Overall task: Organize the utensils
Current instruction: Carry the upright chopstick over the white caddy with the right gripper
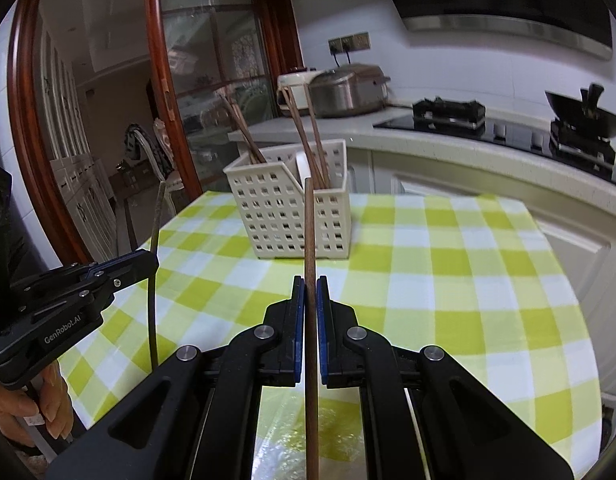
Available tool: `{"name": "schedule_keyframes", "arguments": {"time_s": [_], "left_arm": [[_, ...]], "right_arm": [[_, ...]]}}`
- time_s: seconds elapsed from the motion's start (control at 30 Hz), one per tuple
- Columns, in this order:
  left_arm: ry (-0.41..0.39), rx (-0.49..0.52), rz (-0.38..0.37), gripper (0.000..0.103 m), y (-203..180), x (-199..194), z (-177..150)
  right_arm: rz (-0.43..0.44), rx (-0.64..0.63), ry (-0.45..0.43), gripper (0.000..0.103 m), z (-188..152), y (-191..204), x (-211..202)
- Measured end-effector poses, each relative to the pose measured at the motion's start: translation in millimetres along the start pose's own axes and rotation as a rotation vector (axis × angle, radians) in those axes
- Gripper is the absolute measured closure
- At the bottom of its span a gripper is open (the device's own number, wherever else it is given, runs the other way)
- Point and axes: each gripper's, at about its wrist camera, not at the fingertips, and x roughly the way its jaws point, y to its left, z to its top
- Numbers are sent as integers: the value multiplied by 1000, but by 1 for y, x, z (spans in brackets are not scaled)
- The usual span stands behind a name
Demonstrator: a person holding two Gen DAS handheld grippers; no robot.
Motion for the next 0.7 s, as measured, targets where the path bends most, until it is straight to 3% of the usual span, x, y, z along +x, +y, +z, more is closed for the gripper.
{"name": "schedule_keyframes", "arguments": {"time_s": [0.7], "left_arm": [[-102,16,7,98,2,-31,20]], "right_arm": [[4,-84,-129,97,23,31,-29]]}}
